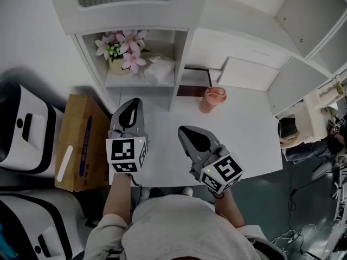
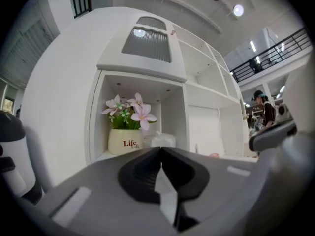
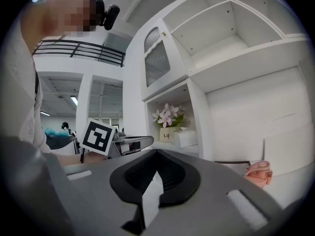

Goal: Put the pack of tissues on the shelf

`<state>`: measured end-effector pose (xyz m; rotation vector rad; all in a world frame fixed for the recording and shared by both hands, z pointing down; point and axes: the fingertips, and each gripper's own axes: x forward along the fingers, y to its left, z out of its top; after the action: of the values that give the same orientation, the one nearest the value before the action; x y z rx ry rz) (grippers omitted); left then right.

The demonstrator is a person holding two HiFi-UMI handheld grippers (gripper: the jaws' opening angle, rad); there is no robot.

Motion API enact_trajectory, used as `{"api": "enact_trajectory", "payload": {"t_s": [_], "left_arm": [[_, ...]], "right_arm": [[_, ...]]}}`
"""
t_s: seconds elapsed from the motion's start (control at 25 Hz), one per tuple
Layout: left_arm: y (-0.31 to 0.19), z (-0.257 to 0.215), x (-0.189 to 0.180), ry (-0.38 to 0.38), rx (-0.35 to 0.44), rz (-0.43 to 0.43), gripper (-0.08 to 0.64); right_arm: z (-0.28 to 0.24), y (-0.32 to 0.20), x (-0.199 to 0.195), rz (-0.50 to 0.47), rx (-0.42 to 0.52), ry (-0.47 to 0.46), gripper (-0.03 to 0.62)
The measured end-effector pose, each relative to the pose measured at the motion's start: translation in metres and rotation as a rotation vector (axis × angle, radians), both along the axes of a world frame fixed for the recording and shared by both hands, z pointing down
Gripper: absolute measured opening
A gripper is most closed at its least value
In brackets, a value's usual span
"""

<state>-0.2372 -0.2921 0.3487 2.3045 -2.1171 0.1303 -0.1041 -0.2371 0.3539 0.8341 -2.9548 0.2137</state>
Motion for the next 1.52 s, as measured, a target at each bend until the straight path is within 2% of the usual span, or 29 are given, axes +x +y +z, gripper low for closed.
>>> {"api": "enact_trajectory", "payload": {"t_s": [0.36, 0.68, 1.0, 1.2, 1.52], "left_arm": [[0.056, 0.000, 0.017, 0.001, -0.021, 0.001, 0.002], [0.103, 0.000, 0.022, -0.023, -0.028, -0.032, 0.000], [0.147, 0.000, 0.027, 0.031, -0.028, -0.052, 0.000], [0.168, -0.002, 0.034, 0.074, -0.016, -0.037, 0.000], [0.177, -0.011, 0.048, 0.045, 0.006, -0.008, 0.000]], "right_arm": [[-0.004, 0.025, -0.010, -0.113, 0.006, -0.025, 0.002], [-0.006, 0.048, -0.028, -0.216, 0.008, -0.032, 0.002], [-0.006, 0.074, -0.043, -0.317, 0.004, -0.039, 0.002], [-0.005, 0.087, -0.049, -0.360, 0.006, -0.049, 0.002], [-0.009, 0.100, -0.047, -0.388, 0.027, -0.027, 0.002]]}}
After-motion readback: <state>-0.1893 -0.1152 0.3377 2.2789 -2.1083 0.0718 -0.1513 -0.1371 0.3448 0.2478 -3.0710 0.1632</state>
